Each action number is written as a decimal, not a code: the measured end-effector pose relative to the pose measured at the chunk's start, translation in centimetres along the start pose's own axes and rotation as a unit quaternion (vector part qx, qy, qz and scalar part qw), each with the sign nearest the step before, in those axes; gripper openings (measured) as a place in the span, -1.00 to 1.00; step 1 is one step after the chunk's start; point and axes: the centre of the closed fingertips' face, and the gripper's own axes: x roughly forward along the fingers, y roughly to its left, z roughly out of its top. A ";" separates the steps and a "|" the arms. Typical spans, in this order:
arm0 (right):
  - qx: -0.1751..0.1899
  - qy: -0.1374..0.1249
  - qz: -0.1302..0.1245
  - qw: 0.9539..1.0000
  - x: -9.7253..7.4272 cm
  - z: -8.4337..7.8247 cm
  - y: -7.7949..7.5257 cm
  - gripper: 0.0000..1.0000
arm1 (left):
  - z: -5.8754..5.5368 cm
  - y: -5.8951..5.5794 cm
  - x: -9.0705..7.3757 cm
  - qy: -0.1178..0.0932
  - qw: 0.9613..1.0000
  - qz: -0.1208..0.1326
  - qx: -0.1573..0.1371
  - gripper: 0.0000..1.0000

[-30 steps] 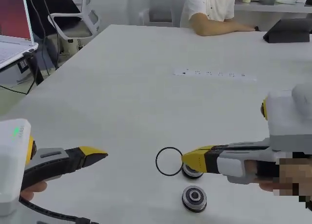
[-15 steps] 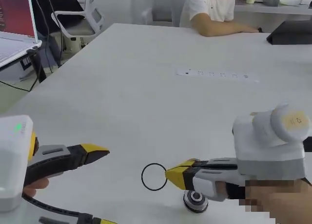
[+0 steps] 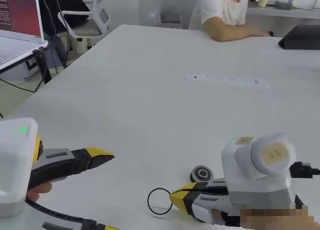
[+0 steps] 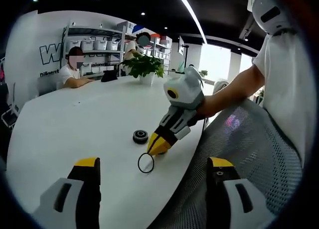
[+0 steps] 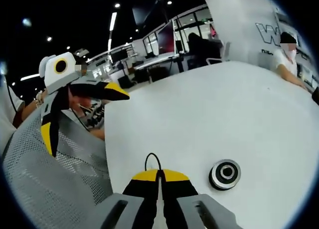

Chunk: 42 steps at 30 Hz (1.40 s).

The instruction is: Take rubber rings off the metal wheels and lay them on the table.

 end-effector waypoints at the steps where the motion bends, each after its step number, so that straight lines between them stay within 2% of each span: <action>1: -0.007 0.003 -0.004 1.000 0.0 -0.2 -0.2 -1.00 | 0.0 0.0 0.0 0.000 1.000 0.000 0.000 0.71; 6: 0.000 0.005 -0.009 1.000 -0.2 -0.1 -0.8 -0.80 | -0.1 -0.1 0.0 0.003 1.000 -0.001 0.002 0.71; 12: 0.004 -0.002 -0.022 1.000 -0.8 0.4 -1.6 -0.81 | -0.2 -0.2 0.1 0.008 1.000 -0.003 0.005 0.71; 22: 0.002 -0.021 -0.031 0.999 -1.8 1.9 -1.9 -0.79 | -0.2 -0.3 0.1 0.012 1.000 -0.004 0.008 0.70; 31: 0.015 -0.053 -0.037 0.998 -3.1 3.8 -2.4 -0.81 | -0.3 -0.3 0.1 0.013 1.000 -0.004 0.009 0.70; 34: 0.014 -0.070 -0.047 0.996 -3.9 4.6 -2.8 -0.82 | -0.3 -0.3 0.1 0.014 1.000 -0.005 0.010 0.70; 42: 0.027 -0.095 -0.063 0.993 -5.4 5.6 -4.1 -0.80 | -0.4 -0.4 0.2 0.018 1.000 -0.009 0.013 0.70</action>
